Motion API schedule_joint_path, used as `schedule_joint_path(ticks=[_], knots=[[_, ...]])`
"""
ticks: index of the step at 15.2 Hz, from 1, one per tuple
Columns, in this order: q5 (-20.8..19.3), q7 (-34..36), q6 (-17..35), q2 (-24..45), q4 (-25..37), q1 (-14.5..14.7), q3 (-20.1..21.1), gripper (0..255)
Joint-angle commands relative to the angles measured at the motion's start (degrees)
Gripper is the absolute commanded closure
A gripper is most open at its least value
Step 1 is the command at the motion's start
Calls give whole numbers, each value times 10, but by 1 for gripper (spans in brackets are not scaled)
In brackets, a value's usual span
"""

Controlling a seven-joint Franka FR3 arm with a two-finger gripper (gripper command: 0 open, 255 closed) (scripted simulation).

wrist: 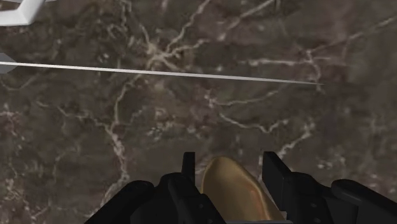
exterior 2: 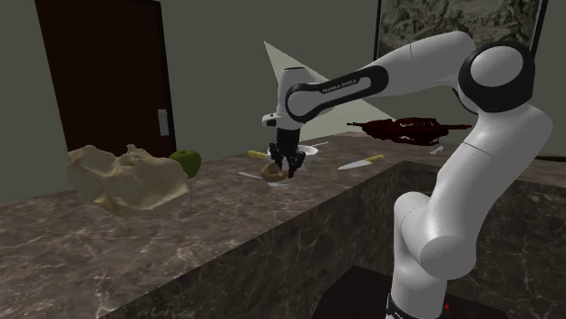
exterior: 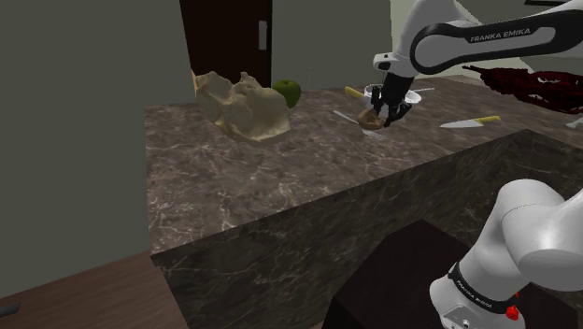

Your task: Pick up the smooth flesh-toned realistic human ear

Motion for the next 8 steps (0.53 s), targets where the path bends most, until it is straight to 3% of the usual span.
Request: schedule_joint_path(ticks=[1, 8], knots=[[0, 0, 2, 0, -3, 0, 0, 255], [8, -6, -52, -4, 47, 3, 11, 255]])
